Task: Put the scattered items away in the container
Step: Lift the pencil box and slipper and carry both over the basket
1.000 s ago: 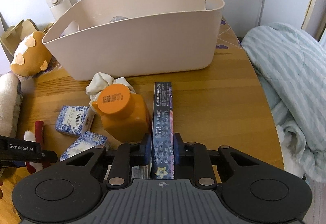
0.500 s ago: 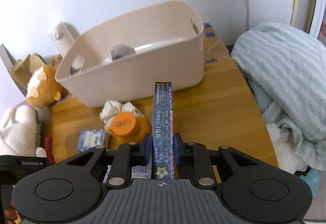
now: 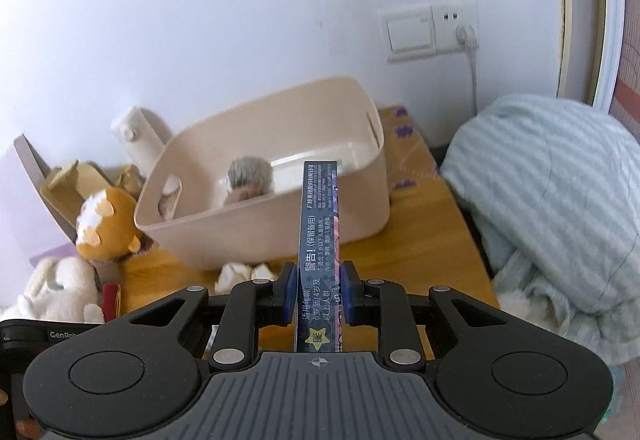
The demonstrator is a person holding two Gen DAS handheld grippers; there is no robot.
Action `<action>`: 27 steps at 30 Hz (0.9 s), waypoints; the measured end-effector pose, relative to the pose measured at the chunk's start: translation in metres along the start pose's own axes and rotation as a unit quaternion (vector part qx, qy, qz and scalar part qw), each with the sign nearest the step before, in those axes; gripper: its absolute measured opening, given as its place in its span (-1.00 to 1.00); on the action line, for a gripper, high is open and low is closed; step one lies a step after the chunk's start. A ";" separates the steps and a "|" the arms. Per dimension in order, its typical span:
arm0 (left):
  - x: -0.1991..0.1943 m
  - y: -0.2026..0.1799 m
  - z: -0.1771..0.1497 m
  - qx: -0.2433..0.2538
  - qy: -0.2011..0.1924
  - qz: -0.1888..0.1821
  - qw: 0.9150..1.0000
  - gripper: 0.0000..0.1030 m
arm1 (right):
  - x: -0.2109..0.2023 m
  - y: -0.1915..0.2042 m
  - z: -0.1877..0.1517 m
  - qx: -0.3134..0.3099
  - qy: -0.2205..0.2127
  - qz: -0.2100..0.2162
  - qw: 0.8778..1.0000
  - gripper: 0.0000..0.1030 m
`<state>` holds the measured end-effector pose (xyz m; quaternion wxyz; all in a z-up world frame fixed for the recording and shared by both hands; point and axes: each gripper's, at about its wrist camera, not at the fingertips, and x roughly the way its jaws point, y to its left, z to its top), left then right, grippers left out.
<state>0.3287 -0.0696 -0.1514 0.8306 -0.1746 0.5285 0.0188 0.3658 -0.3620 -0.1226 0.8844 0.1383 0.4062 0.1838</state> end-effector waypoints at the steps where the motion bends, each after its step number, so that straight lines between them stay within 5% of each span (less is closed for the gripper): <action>1: -0.001 -0.002 0.003 0.002 -0.004 -0.006 1.000 -0.06 | -0.002 -0.001 0.004 0.002 -0.006 0.001 1.000 -0.59; 16: -0.014 -0.022 0.077 -0.005 -0.079 -0.017 0.997 -0.06 | 0.001 -0.001 0.063 -0.030 -0.066 0.003 0.997 -0.59; 27: 0.006 -0.052 0.122 0.028 -0.085 -0.012 0.996 -0.06 | 0.035 0.008 0.098 -0.052 -0.076 0.007 0.996 -0.59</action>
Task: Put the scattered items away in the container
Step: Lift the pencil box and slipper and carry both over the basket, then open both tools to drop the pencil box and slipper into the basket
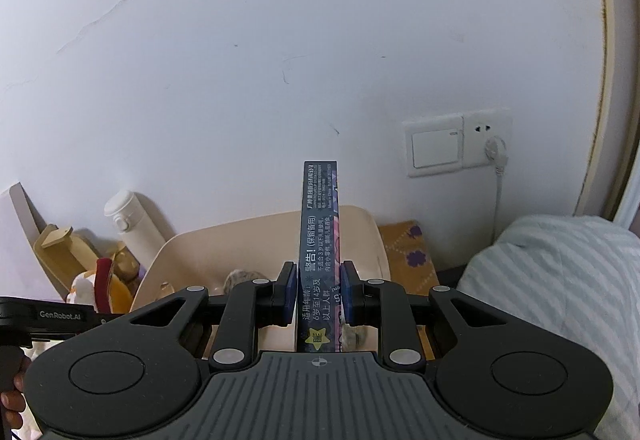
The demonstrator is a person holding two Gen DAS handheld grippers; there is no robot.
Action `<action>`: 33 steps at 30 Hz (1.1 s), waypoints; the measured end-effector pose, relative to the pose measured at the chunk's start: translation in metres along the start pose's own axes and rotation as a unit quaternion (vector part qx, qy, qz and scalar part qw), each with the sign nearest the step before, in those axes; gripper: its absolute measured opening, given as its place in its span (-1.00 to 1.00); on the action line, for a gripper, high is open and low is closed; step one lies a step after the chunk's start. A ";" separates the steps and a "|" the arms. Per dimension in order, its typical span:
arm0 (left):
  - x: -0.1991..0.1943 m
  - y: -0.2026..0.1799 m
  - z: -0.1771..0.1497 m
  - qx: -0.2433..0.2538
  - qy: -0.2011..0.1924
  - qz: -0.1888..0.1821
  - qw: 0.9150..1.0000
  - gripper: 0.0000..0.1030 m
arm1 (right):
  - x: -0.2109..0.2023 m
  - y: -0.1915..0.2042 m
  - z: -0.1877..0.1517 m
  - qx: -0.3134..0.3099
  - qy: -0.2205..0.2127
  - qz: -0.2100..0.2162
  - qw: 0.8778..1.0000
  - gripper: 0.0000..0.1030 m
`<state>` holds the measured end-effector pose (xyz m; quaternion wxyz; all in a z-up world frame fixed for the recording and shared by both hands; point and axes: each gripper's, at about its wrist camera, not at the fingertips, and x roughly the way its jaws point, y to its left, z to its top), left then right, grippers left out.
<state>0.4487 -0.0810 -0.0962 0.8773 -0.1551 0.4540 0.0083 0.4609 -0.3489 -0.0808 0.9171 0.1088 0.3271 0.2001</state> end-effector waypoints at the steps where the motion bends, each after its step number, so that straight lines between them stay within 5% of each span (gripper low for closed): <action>1: 0.004 -0.002 0.002 0.004 0.002 0.001 1.000 -0.06 | 0.004 0.001 0.001 -0.002 0.001 0.000 1.000 -0.59; 33: 0.114 -0.051 0.003 0.134 0.114 0.011 0.984 -0.04 | 0.111 0.016 -0.011 -0.039 0.122 -0.006 0.992 -0.59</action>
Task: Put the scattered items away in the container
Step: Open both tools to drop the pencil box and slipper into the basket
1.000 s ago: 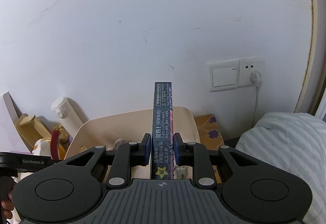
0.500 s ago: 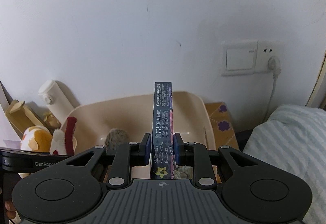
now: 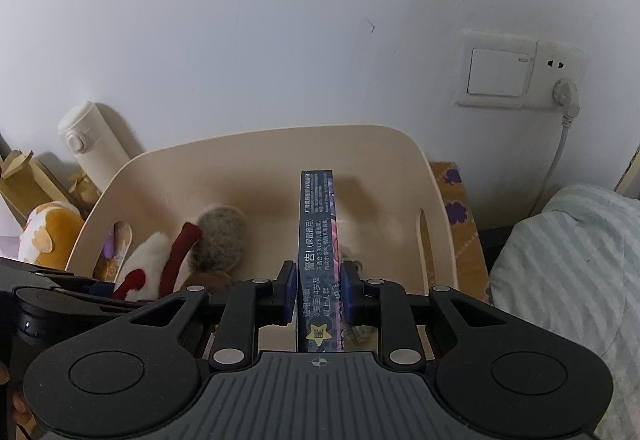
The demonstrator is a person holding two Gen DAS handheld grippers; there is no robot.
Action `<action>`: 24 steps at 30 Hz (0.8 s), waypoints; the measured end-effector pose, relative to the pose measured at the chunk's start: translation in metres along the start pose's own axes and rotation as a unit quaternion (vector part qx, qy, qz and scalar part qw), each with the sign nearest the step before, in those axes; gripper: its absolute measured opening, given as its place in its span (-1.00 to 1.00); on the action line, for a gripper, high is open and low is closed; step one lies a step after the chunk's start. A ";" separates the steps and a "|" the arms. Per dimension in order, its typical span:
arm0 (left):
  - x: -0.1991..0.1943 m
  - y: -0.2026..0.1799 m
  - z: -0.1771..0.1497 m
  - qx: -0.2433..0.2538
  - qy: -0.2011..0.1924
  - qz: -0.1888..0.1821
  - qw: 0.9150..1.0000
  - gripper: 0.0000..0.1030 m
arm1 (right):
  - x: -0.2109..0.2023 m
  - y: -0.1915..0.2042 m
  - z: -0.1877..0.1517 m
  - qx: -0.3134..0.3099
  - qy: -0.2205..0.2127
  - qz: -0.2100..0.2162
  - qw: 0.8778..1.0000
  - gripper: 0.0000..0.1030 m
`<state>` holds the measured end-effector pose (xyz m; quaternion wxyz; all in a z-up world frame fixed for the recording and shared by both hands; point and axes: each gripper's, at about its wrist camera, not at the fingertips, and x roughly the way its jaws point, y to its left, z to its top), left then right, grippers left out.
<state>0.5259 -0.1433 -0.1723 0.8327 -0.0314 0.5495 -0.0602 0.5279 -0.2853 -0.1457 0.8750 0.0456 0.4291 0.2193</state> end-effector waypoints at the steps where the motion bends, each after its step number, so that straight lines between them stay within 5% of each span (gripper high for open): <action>1: 0.000 0.000 -0.001 0.000 0.001 0.001 1.000 -0.04 | 0.001 0.000 0.000 0.002 0.006 0.003 1.000 -0.59; 8: -0.004 0.006 -0.005 -0.023 0.009 -0.005 1.000 0.08 | -0.005 -0.001 -0.004 0.017 0.016 0.010 1.000 0.15; 14: -0.026 -0.003 -0.008 -0.003 -0.016 0.008 1.000 0.39 | -0.025 -0.001 0.004 0.012 -0.004 0.009 1.000 0.32; 24: -0.061 -0.008 -0.012 0.012 -0.053 0.015 0.998 0.45 | -0.055 0.009 0.018 0.001 -0.037 0.012 0.999 0.50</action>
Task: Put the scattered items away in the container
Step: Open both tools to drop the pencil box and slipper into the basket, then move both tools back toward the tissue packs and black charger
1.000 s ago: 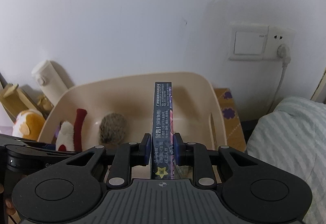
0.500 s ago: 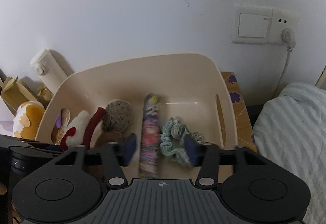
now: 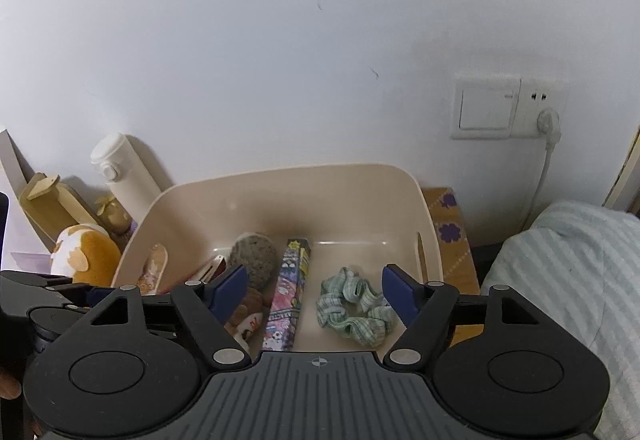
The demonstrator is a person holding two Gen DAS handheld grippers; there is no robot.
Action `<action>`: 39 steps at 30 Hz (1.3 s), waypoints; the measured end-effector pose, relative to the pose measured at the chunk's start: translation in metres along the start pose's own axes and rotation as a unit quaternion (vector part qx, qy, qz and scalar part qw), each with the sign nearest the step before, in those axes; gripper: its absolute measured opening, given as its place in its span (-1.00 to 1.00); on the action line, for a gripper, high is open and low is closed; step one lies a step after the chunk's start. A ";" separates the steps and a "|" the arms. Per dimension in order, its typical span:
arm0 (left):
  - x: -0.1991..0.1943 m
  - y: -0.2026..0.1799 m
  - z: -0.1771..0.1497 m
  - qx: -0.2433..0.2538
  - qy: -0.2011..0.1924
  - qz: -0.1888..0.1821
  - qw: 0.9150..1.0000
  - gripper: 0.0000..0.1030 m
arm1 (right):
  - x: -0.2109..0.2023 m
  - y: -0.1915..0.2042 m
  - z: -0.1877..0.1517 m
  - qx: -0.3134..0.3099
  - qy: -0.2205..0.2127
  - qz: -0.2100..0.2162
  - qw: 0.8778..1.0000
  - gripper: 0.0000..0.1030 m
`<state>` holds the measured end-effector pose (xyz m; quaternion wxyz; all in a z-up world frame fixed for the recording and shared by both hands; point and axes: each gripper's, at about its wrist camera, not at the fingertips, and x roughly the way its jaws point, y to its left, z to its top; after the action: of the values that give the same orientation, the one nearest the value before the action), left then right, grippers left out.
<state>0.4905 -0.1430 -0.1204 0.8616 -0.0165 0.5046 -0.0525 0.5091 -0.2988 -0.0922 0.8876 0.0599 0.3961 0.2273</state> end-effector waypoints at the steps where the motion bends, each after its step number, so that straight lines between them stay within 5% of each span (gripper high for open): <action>1: -0.004 0.000 -0.001 -0.001 -0.004 0.000 1.000 0.45 | -0.004 0.002 0.001 -0.003 -0.004 0.001 1.000 0.50; 20: -0.059 0.015 -0.065 0.034 -0.013 -0.010 0.999 0.45 | -0.096 0.001 -0.036 0.006 -0.063 0.008 0.998 1.00; 39: -0.013 0.030 -0.139 0.091 0.079 -0.004 0.993 0.45 | -0.081 0.011 -0.148 -0.006 0.040 -0.024 0.999 1.00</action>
<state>0.3657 -0.1080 -0.1800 0.8169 0.0644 0.5639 -0.1029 0.3501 -0.3363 -0.1348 0.8764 0.0359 0.4316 0.2104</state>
